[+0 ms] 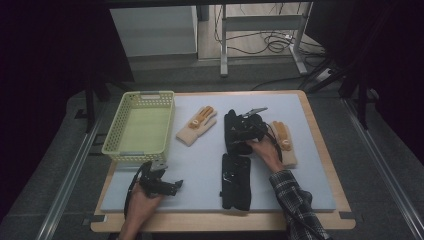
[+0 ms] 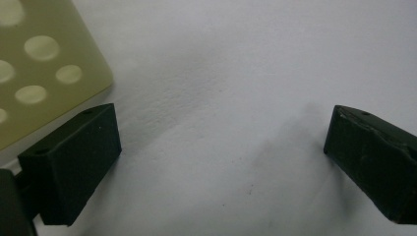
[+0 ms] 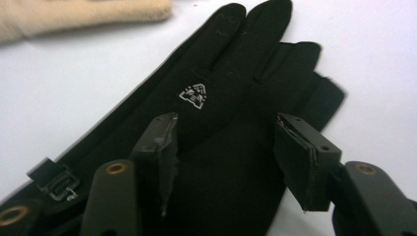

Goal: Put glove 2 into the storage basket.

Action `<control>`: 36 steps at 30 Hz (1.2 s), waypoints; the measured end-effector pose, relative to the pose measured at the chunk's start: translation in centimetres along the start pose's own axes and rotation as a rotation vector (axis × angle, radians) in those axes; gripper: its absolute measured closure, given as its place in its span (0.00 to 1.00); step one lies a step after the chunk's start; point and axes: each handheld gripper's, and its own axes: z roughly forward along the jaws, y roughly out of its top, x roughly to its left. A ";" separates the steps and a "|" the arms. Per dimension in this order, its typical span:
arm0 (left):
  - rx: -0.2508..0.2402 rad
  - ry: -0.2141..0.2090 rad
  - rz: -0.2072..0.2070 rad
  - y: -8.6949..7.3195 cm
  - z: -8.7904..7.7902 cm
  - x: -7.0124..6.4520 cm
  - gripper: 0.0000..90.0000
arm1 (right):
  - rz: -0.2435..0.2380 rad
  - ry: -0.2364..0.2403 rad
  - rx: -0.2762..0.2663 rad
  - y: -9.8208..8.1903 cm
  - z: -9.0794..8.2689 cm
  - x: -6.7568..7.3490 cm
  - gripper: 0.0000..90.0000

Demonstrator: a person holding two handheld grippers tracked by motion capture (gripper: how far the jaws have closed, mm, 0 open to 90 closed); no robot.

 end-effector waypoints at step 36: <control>0.001 0.000 0.000 0.0 0.0 0.0 0.01 | 0.069 0.087 -0.140 0.8 -12.0 6.7 0.89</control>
